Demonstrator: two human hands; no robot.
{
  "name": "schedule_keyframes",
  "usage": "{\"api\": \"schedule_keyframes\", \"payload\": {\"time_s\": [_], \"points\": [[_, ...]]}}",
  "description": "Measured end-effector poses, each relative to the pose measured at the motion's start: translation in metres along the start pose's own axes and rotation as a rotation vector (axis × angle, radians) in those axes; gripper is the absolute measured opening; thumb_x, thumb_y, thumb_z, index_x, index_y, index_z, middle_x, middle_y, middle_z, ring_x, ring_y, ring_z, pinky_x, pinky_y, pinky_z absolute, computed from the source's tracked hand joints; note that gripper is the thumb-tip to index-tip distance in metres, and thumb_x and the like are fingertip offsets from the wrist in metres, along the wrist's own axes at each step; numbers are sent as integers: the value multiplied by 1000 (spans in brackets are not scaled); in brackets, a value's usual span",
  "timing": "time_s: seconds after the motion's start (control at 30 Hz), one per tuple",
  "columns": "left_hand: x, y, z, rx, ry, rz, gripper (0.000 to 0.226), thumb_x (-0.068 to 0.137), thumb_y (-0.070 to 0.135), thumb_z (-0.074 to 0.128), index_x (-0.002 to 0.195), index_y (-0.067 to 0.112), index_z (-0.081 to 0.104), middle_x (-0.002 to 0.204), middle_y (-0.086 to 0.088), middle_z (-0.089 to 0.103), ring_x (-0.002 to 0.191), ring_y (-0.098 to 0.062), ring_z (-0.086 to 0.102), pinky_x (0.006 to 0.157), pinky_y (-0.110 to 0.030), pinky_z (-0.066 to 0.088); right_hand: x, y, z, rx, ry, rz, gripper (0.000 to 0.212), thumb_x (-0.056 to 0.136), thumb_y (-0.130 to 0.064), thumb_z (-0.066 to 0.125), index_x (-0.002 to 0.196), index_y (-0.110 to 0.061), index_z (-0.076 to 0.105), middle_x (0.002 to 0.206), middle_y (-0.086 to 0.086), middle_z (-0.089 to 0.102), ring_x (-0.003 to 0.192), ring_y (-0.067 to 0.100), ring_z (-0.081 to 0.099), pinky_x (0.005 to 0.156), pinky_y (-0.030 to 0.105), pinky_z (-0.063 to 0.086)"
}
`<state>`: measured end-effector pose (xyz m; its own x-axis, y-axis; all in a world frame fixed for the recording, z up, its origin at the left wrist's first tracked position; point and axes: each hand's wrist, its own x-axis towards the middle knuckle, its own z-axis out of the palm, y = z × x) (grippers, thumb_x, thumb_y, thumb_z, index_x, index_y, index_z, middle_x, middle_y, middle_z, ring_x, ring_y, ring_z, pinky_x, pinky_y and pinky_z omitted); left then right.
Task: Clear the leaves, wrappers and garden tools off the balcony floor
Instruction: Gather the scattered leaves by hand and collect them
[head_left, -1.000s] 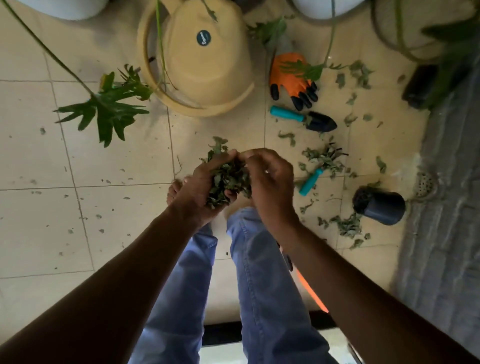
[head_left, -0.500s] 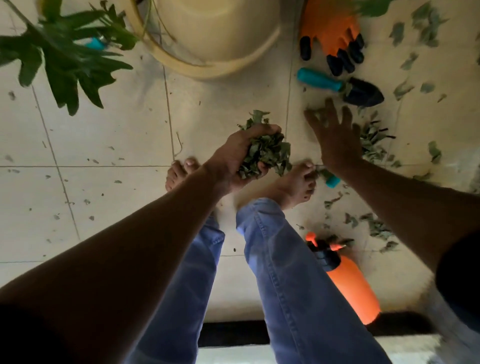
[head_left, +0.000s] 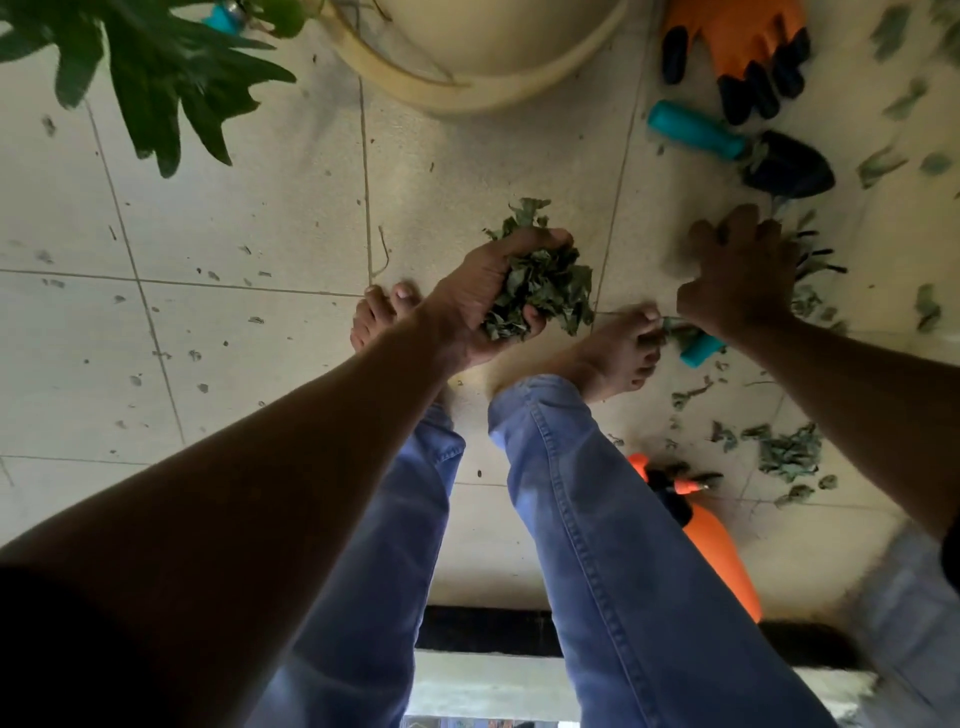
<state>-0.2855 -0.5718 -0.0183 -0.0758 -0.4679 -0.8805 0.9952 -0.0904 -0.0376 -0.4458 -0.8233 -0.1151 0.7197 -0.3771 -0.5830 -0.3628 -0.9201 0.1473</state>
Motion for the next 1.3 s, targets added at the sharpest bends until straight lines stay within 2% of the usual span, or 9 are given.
{"api": "schedule_keyframes", "payload": {"time_s": [0.2, 0.37, 0.57, 0.73, 0.87, 0.97, 1.07, 1.13, 1.3], "points": [[6, 1, 2, -3, 17, -16, 9, 94, 23, 65, 88, 18, 68, 80, 3, 72, 60, -8, 65, 39, -16, 39, -7, 9, 12, 145, -9, 21, 51, 79, -2, 71, 123, -9, 47, 133, 29, 39, 108, 50, 49, 82, 52, 53], [7, 0, 6, -10, 13, -17, 13, 95, 23, 65, 85, 18, 71, 82, 4, 72, 62, -7, 65, 39, -16, 39, 1, 4, 15, 332, -40, 157, 16, 83, 2, 68, 99, -2, 65, 121, 27, 52, 100, 46, 57, 86, 43, 50], [-3, 1, 7, -27, 13, -4, 10, 94, 24, 66, 87, 17, 68, 80, 2, 70, 61, -8, 63, 40, -15, 38, 20, -17, -4, 762, -21, 425, 15, 81, -1, 70, 92, -8, 78, 98, 11, 76, 95, 27, 72, 87, 40, 61], [-31, 5, 3, -68, 3, 41, 16, 93, 24, 67, 79, 18, 74, 81, 0, 71, 59, -9, 63, 40, -15, 40, 16, -56, -85, 1414, -114, 548, 28, 72, 16, 74, 73, -12, 71, 76, 7, 75, 83, 27, 76, 73, 32, 63], [-71, 12, 1, -124, -9, 85, 28, 94, 24, 65, 70, 18, 77, 78, -2, 71, 54, -10, 63, 37, -16, 41, -21, -91, -192, 1886, -217, 394, 22, 86, 20, 58, 85, -1, 66, 71, 8, 73, 78, 22, 76, 77, 29, 62], [-112, 22, 0, -176, -24, 165, 14, 91, 26, 69, 91, 11, 70, 84, -7, 68, 53, -11, 62, 35, -17, 41, -60, -123, -277, 2124, -440, 209, 28, 83, 22, 52, 81, -2, 68, 73, 10, 71, 74, 20, 74, 72, 25, 60], [-159, 35, -5, -254, -72, 293, 38, 72, 31, 80, 100, 9, 66, 82, -9, 68, 57, -15, 63, 41, -20, 46, -100, -164, -351, 2144, -689, -21, 31, 77, 13, 55, 72, -10, 75, 80, 9, 74, 77, 19, 75, 71, 24, 60], [-196, 45, -11, -339, -117, 411, 27, 72, 32, 78, 88, 12, 74, 78, -9, 70, 60, -19, 65, 51, -25, 51, -121, -198, -388, 2079, -742, -113, 35, 82, 15, 54, 75, -11, 76, 85, 8, 75, 80, 18, 74, 72, 24, 59], [-284, 71, -24, -622, -136, 693, 23, 94, 22, 56, 79, 19, 73, 76, -3, 68, 66, -16, 64, 60, -27, 53, -152, -293, -443, 1562, -225, -249, 30, 81, 17, 59, 84, -10, 73, 87, 3, 78, 82, 13, 74, 73, 32, 60]]}}
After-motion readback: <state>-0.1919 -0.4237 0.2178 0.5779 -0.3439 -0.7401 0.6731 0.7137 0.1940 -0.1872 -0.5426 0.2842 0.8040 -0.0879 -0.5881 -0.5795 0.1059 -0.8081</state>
